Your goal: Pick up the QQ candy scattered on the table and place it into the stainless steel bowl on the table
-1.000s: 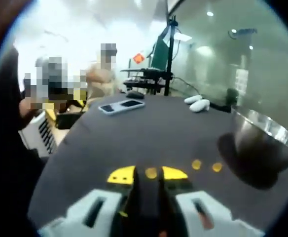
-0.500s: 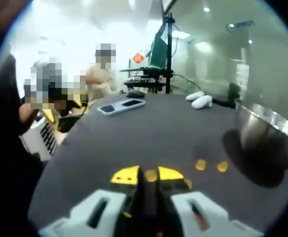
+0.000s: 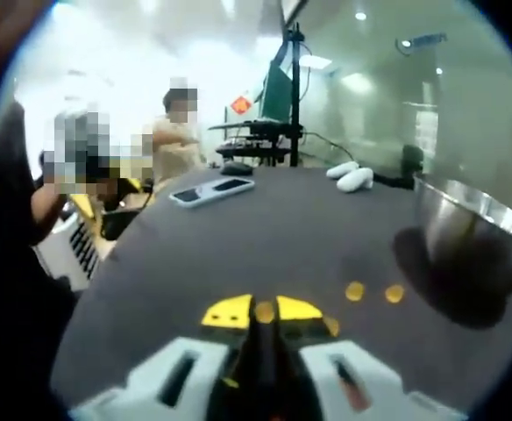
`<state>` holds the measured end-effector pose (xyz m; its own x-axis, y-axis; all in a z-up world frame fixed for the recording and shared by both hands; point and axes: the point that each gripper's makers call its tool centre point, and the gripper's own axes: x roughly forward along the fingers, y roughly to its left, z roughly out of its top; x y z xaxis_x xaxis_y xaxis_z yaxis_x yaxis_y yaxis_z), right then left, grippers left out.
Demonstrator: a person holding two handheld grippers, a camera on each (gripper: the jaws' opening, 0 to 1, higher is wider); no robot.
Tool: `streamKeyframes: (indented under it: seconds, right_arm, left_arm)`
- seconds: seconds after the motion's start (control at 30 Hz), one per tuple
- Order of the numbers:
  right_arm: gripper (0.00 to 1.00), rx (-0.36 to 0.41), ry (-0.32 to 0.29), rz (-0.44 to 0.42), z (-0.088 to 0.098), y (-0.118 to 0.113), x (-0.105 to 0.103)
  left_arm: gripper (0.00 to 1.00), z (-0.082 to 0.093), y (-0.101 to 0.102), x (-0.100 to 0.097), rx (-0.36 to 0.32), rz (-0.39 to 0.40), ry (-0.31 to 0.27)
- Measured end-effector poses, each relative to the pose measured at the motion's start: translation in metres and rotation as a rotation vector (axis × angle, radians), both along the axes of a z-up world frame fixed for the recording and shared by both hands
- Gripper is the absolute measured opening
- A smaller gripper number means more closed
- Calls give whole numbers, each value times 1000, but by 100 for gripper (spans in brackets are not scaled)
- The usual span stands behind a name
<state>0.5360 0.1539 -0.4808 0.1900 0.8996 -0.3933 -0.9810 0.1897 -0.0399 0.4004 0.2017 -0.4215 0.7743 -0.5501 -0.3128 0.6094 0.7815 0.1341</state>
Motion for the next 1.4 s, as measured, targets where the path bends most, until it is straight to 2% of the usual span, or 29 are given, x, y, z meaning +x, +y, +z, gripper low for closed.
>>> streamKeyframes:
  seconds: [0.07, 0.13, 0.2, 0.4, 0.43, 0.5, 0.6, 0.73, 0.87, 0.93, 1.1, 1.33, 1.4]
  right_arm:
    - [10, 1, 11, -10, 0, 0, 0]
    - [9, 4, 55, -32, 0, 0, 0]
    - [9, 4, 52, -44, 3, 0, 4]
    - [9, 47, -25, -88, 24, -8, 12]
    - [9, 53, -51, -109, 28, -11, 17]
    - [9, 49, -145, -157, 39, -18, 28]
    - [9, 74, -192, -208, 50, -26, 43]
    - [9, 93, -191, -324, 62, -43, 62]
    - [9, 143, -135, -415, 69, -59, 76]
    - [9, 134, -139, -459, 69, -69, 83]
    - [9, 143, -157, -508, 77, -82, 92]
    - [9, 203, -168, -547, 102, -87, 105]
    - [9, 194, -200, -550, 109, -85, 112]
  left_arm:
    - [35, -1, -1, 0, 2, -3, 2]
    - [35, -1, -1, 0, 4, -5, 3]
    - [35, -1, 0, 1, 6, -7, 8]
    - [35, 1, -1, 2, 8, -10, 2]
    - [35, 1, -1, 2, 10, -11, 1]
    - [35, 2, -1, 3, 9, -1, -8]
    - [35, 4, -1, 3, 0, 6, -10]
    - [35, 5, -1, 2, -3, 12, -14]
    - [35, 9, -2, -1, -9, 6, -30]
    - [35, 11, -4, -2, -7, 0, -36]
    - [35, 9, -2, -2, -5, 4, -34]
    - [35, 8, -3, -3, -1, 2, -29]
    - [35, 7, -3, -3, 3, 2, -29]
